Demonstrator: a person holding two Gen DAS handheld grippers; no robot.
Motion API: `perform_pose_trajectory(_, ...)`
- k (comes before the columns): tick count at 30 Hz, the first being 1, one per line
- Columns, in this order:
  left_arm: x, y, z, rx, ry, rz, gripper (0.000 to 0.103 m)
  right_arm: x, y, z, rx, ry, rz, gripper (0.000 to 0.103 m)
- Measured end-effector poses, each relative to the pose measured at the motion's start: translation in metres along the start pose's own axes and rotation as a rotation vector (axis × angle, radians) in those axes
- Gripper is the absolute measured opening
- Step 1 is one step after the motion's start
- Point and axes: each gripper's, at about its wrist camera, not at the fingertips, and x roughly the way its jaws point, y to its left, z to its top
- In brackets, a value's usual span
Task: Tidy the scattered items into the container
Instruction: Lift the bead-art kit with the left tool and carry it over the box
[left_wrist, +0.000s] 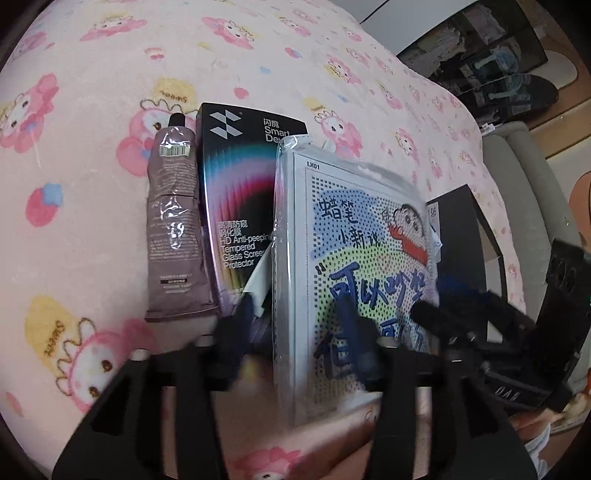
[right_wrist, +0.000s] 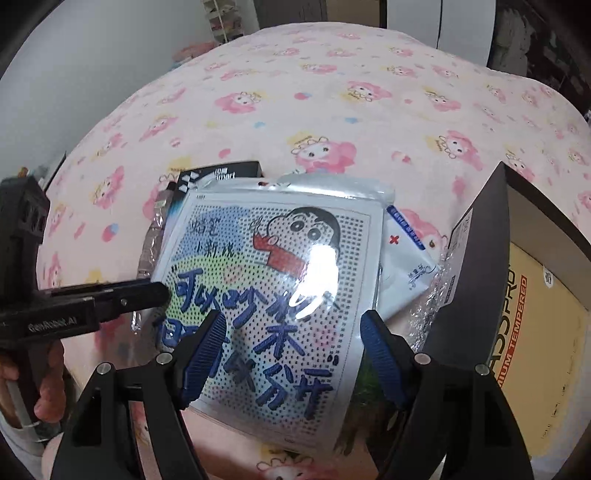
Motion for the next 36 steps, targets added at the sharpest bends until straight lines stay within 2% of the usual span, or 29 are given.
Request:
perform_pose_trajectory(2,0.005,-0.003,0.000,0.003,-0.009,-0.007,0.061,0.004,-0.002,-0.003,-0.002,0.006,0.000,0.074)
perform_pose_trajectory(4,0.007,-0.006,0.002,0.010,-0.009,-0.033,0.049,0.007,-0.002,-0.003,-0.004,0.002,0.003,0.075)
perform_pose_trajectory(5,0.007,-0.007,0.003,0.010,-0.005,-0.051,0.038,0.008,-0.003,-0.003,0.000,0.000,0.016,0.079)
perform_pose_trajectory(10,-0.001,-0.006,0.001,0.011,-0.026,-0.077,0.032,0.009,-0.006,0.003,0.042,-0.003,0.143,0.081)
perform_pose_trajectory(12,-0.006,-0.003,-0.001,0.000,-0.036,-0.101,0.028,0.004,-0.004,0.003,0.038,-0.013,0.148,0.081)
perform_pose_trajectory(20,-0.022,-0.001,-0.009,0.004,-0.069,-0.088,0.027,-0.018,0.003,0.005,0.023,-0.063,0.090,0.080)
perform_pose_trajectory(25,-0.039,0.010,-0.013,-0.005,-0.096,-0.043,0.027,-0.022,0.003,0.006,0.027,-0.069,0.080,0.080)
perform_pose_trajectory(29,-0.041,0.022,-0.013,-0.008,-0.086,0.029,0.030,-0.011,0.002,0.002,0.033,-0.034,0.088,0.080)
perform_pose_trajectory(31,-0.035,0.026,-0.014,-0.017,-0.074,0.038,0.030,-0.001,0.002,-0.001,0.042,0.002,0.098,0.080)
perform_pose_trajectory(34,-0.025,0.026,-0.015,-0.010,-0.057,0.081,0.030,0.018,0.006,-0.006,0.047,0.066,0.153,0.080)
perform_pose_trajectory(36,-0.022,0.028,-0.014,-0.020,-0.065,0.091,0.036,0.025,0.009,-0.007,0.040,0.093,0.190,0.080)
